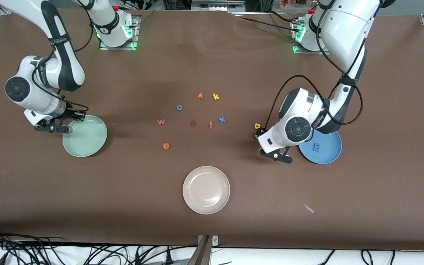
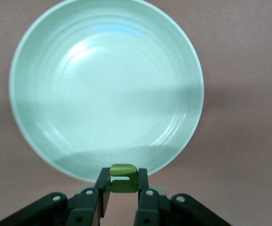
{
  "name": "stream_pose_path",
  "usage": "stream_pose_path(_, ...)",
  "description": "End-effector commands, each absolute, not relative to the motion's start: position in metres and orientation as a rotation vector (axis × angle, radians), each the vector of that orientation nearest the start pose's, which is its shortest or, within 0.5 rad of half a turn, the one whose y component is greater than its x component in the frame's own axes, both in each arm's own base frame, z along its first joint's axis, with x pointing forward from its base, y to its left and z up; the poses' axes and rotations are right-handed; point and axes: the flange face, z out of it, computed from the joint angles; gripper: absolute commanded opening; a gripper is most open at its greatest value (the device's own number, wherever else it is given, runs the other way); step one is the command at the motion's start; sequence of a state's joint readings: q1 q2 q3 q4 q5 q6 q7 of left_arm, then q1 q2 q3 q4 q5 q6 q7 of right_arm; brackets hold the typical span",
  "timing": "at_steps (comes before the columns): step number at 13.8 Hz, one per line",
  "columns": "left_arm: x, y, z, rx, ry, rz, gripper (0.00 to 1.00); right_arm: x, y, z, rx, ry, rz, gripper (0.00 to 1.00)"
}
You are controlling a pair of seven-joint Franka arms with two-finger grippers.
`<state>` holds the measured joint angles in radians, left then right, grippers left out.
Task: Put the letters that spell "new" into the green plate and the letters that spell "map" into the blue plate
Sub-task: 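Place the green letter with the right gripper while the left gripper returns, then reach the left gripper to the teal b while the right gripper reaches the M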
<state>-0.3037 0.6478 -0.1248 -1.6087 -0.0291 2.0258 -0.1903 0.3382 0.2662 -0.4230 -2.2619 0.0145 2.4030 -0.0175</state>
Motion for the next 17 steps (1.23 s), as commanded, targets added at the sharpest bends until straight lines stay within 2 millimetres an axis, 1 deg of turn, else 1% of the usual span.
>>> stream_pose_path(1, 0.586, -0.286, 0.204, -3.155, 0.219, 0.363, 1.00, 0.531, -0.047, 0.246, -3.185, 0.158, 0.138, 1.00)
stream_pose_path(2, 0.578, -0.282, 0.187, -3.164, 0.209, 0.328, 1.00, 0.532, -0.042, 0.250, -3.171, 0.165, 0.167, 1.00)
stream_pose_path(3, 0.572, -0.278, 0.177, -3.172, 0.207, 0.300, 1.00, 0.539, -0.037, 0.261, -3.163, 0.168, 0.196, 1.00)
stream_pose_path(4, 0.567, -0.287, 0.174, -3.172, 0.228, 0.286, 1.00, 0.544, -0.032, 0.270, -3.152, 0.173, 0.245, 1.00)
stream_pose_path(5, 0.563, -0.298, 0.175, -3.170, 0.257, 0.279, 1.00, 0.549, -0.019, 0.280, -3.127, 0.211, 0.273, 1.00)
stream_pose_path(6, 0.563, -0.299, 0.176, -3.169, 0.263, 0.274, 1.00, 0.552, 0.003, 0.286, -3.111, 0.218, 0.284, 1.00)
stream_pose_path(7, 0.565, -0.299, 0.179, -3.172, 0.263, 0.268, 1.00, 0.552, 0.016, 0.290, -3.105, 0.216, 0.268, 1.00)
stream_pose_path(8, 0.565, -0.299, 0.179, -3.171, 0.263, 0.267, 1.00, 0.553, 0.034, 0.290, -3.102, 0.248, 0.262, 1.00)
stream_pose_path(10, 0.564, -0.301, 0.179, -3.162, 0.283, 0.258, 1.00, 0.552, 0.076, 0.288, -3.092, 0.365, 0.230, 1.00)
stream_pose_path(12, 0.564, -0.302, 0.179, -3.114, 0.358, 0.226, 1.00, 0.550, 0.116, 0.279, -3.071, 0.523, 0.188, 1.00)
stream_pose_path(14, 0.564, -0.303, 0.181, -3.105, 0.374, 0.215, 1.00, 0.542, 0.159, 0.269, -3.053, 0.625, 0.167, 1.00)
stream_pose_path(15, 0.561, -0.308, 0.180, -3.101, 0.388, 0.220, 1.00, 0.538, 0.177, 0.269, -3.048, 0.658, 0.160, 1.00)
stream_pose_path(17, 0.561, -0.310, 0.180, -3.101, 0.395, 0.217, 1.00, 0.528, 0.212, 0.265, -3.032, 0.742, 0.136, 1.00)
